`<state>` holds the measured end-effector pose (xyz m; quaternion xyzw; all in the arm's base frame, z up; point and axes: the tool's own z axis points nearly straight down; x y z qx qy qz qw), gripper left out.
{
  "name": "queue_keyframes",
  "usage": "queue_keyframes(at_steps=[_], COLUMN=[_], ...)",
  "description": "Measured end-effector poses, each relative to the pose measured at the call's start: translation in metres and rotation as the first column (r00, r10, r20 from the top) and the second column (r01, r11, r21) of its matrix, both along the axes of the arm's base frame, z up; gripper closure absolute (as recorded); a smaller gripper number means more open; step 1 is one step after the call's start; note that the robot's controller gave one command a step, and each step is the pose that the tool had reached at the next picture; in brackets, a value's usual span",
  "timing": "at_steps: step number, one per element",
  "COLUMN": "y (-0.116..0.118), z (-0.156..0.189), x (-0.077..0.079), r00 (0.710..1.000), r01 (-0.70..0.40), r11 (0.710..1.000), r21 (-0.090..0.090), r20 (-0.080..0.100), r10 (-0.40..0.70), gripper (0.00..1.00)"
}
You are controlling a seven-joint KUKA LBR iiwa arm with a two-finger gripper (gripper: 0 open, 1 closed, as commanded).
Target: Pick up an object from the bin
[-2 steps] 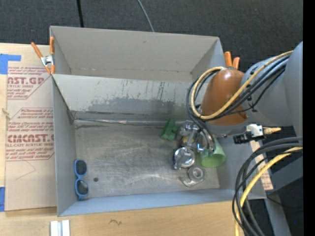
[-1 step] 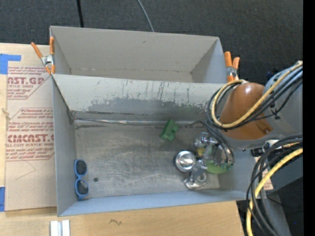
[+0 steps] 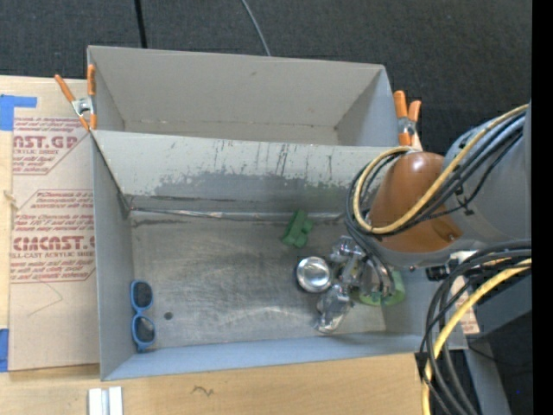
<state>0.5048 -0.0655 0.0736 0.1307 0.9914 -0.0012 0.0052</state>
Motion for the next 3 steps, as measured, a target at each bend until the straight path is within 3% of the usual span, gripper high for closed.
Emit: queue_keyframes(at_steps=[1, 2, 3], y=[0.022, 0.039, 0.099], z=[0.012, 0.003, -0.002], x=[-0.021, -0.011, 0.016], r00=[0.998, 0.959, 0.836], r01=[-0.067, -0.282, -0.548], r11=[0.998, 0.959, 0.836], r21=[0.001, -0.007, 0.001], r20=[0.007, 0.018, -0.005], r10=[0.067, 0.282, 0.548], gripper=[0.00, 0.00, 0.00])
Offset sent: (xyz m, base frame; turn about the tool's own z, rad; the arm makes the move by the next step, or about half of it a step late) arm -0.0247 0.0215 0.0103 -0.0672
